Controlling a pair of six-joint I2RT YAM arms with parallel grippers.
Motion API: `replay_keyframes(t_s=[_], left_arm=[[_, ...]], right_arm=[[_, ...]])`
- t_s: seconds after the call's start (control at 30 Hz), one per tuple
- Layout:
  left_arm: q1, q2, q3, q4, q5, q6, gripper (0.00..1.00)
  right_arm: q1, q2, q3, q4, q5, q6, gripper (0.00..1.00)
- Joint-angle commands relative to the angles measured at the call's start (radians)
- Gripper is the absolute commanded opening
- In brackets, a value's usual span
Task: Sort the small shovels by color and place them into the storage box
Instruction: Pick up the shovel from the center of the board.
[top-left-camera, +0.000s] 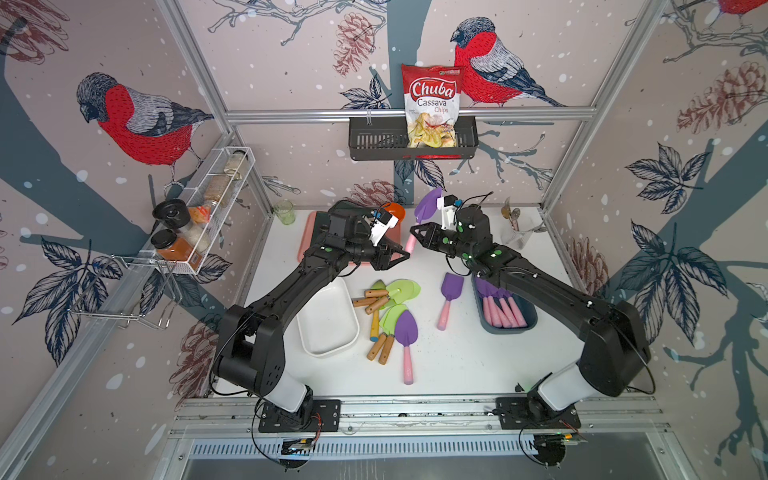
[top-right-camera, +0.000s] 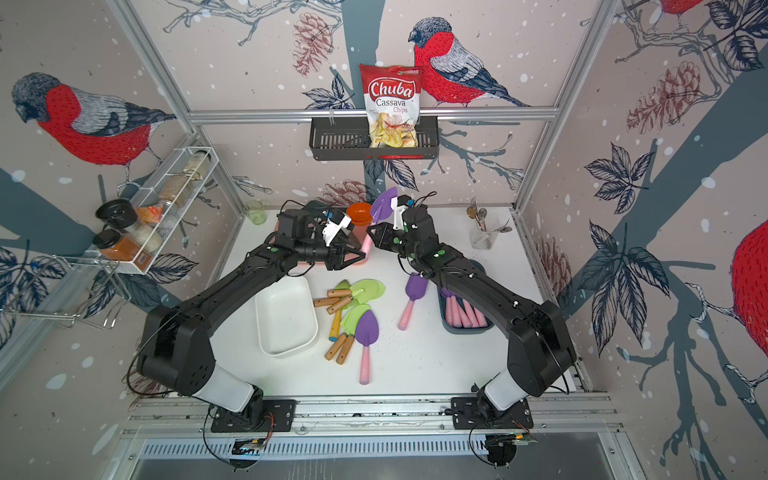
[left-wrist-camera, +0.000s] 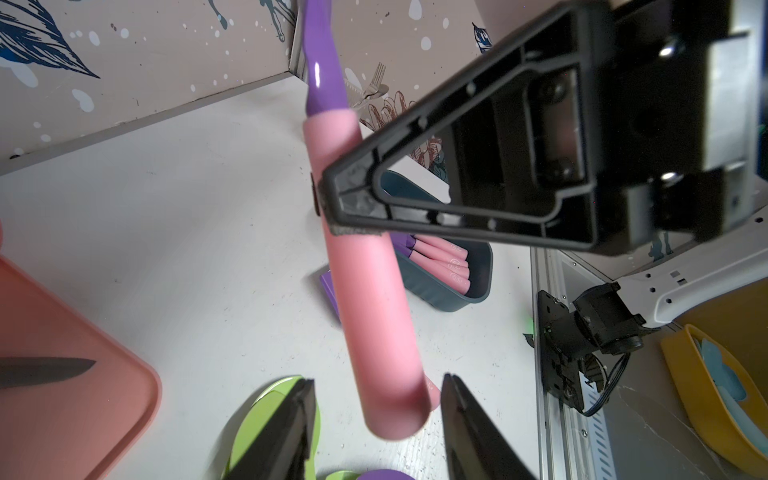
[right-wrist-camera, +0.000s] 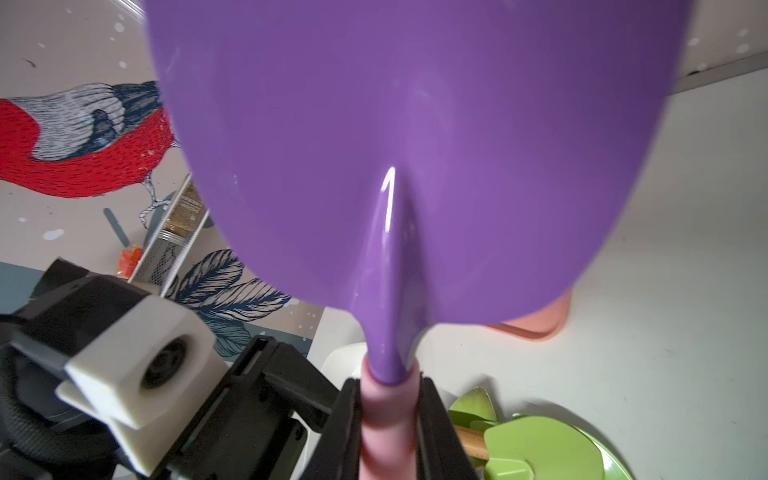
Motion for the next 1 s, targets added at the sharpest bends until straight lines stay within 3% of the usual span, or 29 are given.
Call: replay_keyframes(t_s=[0.0, 0.07, 0.13, 0.2, 0.27, 0.33, 0.4, 0.6, 0.77, 0.97], left_arm=[[-0.007, 0.003, 0.011, 0.0, 0.024, 0.001, 0.49], [-0.007, 0.006, 0.014, 0.012, 0.03, -0.018, 0.42], [-0.008, 0.01, 0.018, 0.039, 0.046, -0.056, 0.28], [-0.008, 0.014, 0.022, 0.074, 0.068, -0.097, 0.02], [-0.007, 0.018, 0.028, 0.102, 0.084, -0.135, 0.0], [-0.007, 0.022, 0.041, 0.125, 0.105, -0.17, 0.0], [-0.006, 0.023, 0.048, 0.16, 0.13, -0.203, 0.0], [0.001, 0.038, 0.061, 0.309, 0.197, -0.353, 0.0], [0.017, 0.049, 0.014, 0.595, 0.215, -0.642, 0.0], [0.016, 0.045, -0.009, 0.743, 0.21, -0.779, 0.0]], right_arm=[[0.007, 0.012, 0.004, 0.093, -0.046, 0.022, 0.02], [0.016, 0.016, 0.005, 0.102, -0.051, 0.025, 0.02], [0.021, 0.019, 0.006, 0.105, -0.052, 0.024, 0.03], [0.021, 0.02, 0.006, 0.105, -0.052, 0.024, 0.04], [0.02, 0.013, 0.008, 0.099, -0.048, 0.015, 0.12], [0.01, -0.01, 0.0, 0.095, -0.022, 0.006, 0.3], [-0.008, -0.048, -0.043, 0.154, -0.02, 0.016, 0.39], [-0.055, -0.16, -0.23, 0.491, -0.065, 0.094, 0.43], [-0.062, -0.165, -0.238, 0.563, -0.096, 0.099, 0.43], [-0.063, -0.151, -0.237, 0.607, -0.094, 0.113, 0.45]])
